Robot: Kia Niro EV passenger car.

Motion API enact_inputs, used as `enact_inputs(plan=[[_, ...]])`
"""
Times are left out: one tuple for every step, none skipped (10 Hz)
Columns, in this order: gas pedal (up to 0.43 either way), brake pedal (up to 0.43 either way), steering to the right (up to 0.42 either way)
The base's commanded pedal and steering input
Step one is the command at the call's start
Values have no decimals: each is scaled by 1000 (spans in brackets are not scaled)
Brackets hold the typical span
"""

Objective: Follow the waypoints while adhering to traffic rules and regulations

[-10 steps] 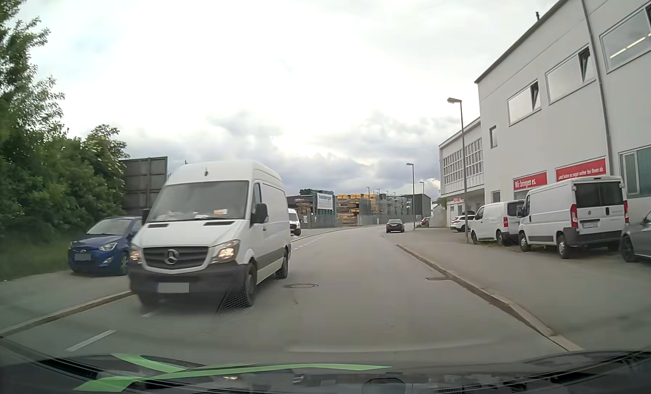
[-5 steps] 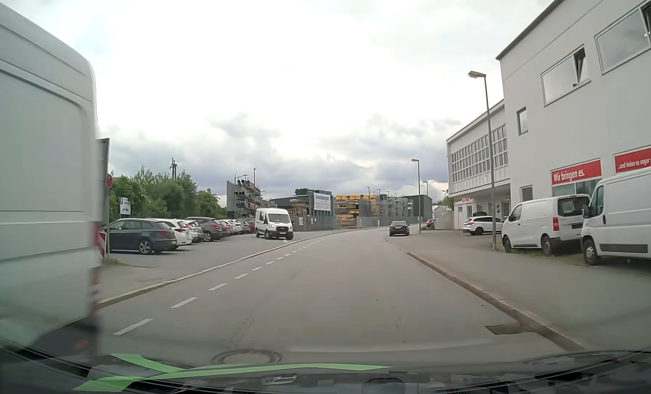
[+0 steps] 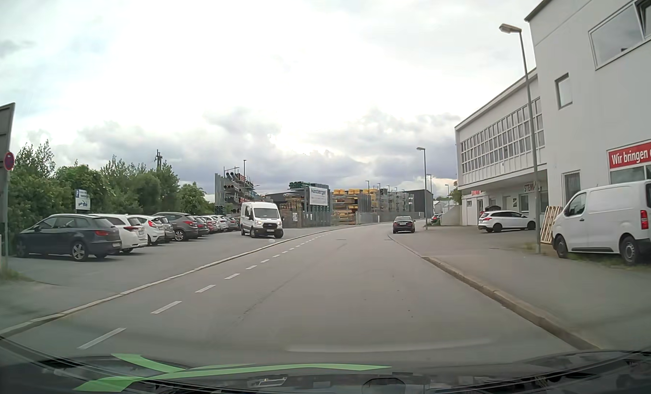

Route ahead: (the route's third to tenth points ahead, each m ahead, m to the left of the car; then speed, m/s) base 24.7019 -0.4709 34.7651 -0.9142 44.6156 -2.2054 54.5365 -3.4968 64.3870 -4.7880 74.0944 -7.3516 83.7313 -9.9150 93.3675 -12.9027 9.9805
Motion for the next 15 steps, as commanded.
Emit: enact_inputs(plan=[[59, 0, 3], [59, 0, 3], [59, 0, 3], [59, 0, 3], [59, 0, 3], [59, 0, 3], [59, 0, 3], [59, 0, 3], [59, 0, 3], [59, 0, 3], [59, 0, 3], [59, 0, 3], [59, 0, 3], [59, 0, 3], [59, 0, 3]])
